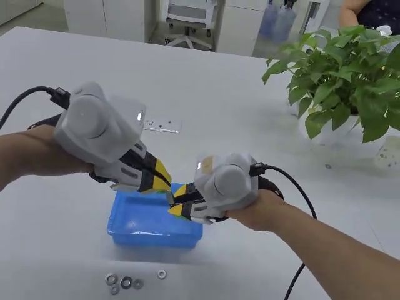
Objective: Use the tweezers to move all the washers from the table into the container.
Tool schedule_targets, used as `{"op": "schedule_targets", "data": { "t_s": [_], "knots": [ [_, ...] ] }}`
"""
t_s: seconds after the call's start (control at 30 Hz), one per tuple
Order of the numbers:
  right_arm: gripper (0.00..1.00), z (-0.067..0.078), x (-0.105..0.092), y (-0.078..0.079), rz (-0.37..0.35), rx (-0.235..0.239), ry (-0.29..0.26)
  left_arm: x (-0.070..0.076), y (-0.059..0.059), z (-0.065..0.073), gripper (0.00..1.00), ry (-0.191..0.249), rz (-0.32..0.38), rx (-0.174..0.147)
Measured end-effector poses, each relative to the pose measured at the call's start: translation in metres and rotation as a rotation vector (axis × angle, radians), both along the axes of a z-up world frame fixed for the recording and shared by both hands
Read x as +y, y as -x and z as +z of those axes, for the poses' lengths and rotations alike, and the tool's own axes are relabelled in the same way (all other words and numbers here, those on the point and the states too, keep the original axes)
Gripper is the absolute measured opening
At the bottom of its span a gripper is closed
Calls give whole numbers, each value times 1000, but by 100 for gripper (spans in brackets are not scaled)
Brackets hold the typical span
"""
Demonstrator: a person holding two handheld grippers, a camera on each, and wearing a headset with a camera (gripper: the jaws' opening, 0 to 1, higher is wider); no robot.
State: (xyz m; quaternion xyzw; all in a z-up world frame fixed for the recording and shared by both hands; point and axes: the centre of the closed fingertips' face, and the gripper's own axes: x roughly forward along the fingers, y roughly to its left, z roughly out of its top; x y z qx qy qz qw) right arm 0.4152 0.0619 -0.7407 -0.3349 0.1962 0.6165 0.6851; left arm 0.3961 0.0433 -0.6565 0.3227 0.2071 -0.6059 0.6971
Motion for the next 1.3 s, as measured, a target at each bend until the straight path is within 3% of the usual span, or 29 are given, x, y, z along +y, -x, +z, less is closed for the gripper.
{"op": "schedule_targets", "data": {
  "t_s": [0.6,0.8,1.3],
  "knots": [
    [11,7,1,32,0,-9,-16,-1,34,6,6,-32,-22,-2],
    [11,3,2,45,7,-1,-17,-1,47,2,6,-34,-30,-1],
    [11,-14,1,67,14,40,-10,-1,62,-14,6,-40,-33,36]
  ]
}}
